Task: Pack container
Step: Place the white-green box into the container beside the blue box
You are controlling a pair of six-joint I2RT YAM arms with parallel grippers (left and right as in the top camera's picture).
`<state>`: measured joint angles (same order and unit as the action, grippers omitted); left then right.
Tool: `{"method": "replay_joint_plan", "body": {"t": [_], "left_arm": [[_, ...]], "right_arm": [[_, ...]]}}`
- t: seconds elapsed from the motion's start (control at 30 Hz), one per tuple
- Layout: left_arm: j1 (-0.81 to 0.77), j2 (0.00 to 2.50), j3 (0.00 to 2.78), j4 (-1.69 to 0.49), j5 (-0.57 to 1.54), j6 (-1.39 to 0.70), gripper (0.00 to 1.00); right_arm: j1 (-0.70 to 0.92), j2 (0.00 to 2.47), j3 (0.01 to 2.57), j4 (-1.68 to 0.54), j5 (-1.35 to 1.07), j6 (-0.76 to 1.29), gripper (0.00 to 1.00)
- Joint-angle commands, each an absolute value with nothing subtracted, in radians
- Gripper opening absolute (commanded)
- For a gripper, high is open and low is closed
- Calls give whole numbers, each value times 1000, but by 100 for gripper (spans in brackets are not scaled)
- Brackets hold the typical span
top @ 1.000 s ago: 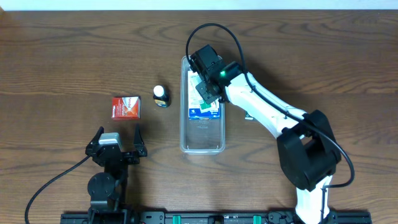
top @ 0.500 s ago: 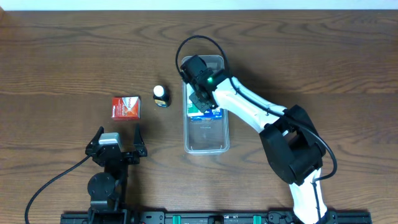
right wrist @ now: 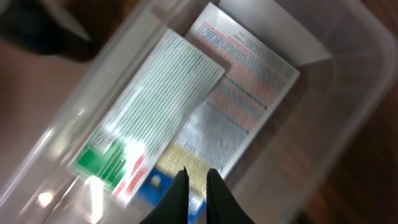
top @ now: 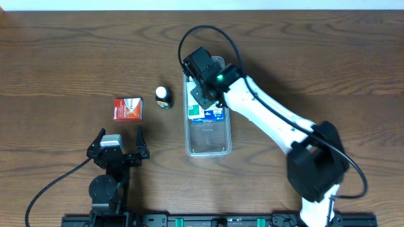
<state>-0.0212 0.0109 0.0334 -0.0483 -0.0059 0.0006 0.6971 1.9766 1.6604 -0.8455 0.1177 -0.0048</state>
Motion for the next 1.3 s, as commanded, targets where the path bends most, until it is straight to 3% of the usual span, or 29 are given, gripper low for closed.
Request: {"method": "replay_joint_plan", "body": {"t": [0.0,0.6,1.27], "left_arm": [[-16,7,4,-70,-11,7,98],[-16,7,4,-70,-11,7,98],[-16,7,4,-70,-11,7,98]], "right_arm": [[709,1943,1684,-878,6,30,7],[765,1966,1529,-916,-165,43,1],[706,1966,1331,-496,-44,43,1]]}}
